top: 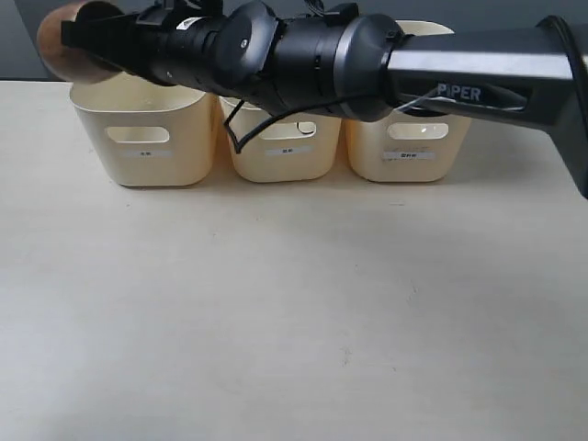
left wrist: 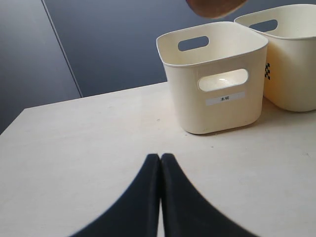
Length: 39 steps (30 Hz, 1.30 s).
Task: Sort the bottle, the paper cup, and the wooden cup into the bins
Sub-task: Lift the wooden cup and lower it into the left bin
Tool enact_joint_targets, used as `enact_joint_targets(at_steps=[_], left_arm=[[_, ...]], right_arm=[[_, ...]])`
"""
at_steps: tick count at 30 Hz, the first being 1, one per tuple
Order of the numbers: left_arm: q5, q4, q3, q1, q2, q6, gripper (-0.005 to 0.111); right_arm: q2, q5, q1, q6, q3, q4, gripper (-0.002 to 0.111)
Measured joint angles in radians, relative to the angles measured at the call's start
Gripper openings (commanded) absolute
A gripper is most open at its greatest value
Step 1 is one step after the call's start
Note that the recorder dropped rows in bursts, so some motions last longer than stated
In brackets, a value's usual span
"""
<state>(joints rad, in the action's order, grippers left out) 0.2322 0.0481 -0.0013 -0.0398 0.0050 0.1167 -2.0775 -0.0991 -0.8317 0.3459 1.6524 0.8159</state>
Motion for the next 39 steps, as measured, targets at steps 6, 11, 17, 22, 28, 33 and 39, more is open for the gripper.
enact_joint_targets(at_steps=[6,11,17,22,28,33,39], left_arm=[[0.000,0.000,0.000,0.000,0.000,0.000,0.000],[0.000,0.000,0.000,0.000,0.000,0.000,0.000],[0.000,0.000,0.000,0.000,0.000,0.000,0.000],[0.000,0.000,0.000,0.000,0.000,0.000,0.000],[0.000,0.000,0.000,0.000,0.000,0.000,0.000],[0.000,0.000,0.000,0.000,0.000,0.000,0.000],[0.000,0.000,0.000,0.000,0.000,0.000,0.000]], right_arm=[[-0.010,-0.111,0.004,0.066,0.006,-0.017,0.000],[-0.089,-0.088,0.040,0.080,0.069,0.008,0.000],[-0.167,-0.031,0.068,0.101,0.167,0.021,0.001],[-0.206,0.003,0.069,0.122,0.216,0.021,0.001],[-0.225,0.024,0.069,0.130,0.218,0.021,0.001],[-0.227,0.065,0.069,0.133,0.218,0.006,0.013],[-0.228,0.081,0.069,0.131,0.222,0.021,0.066]])
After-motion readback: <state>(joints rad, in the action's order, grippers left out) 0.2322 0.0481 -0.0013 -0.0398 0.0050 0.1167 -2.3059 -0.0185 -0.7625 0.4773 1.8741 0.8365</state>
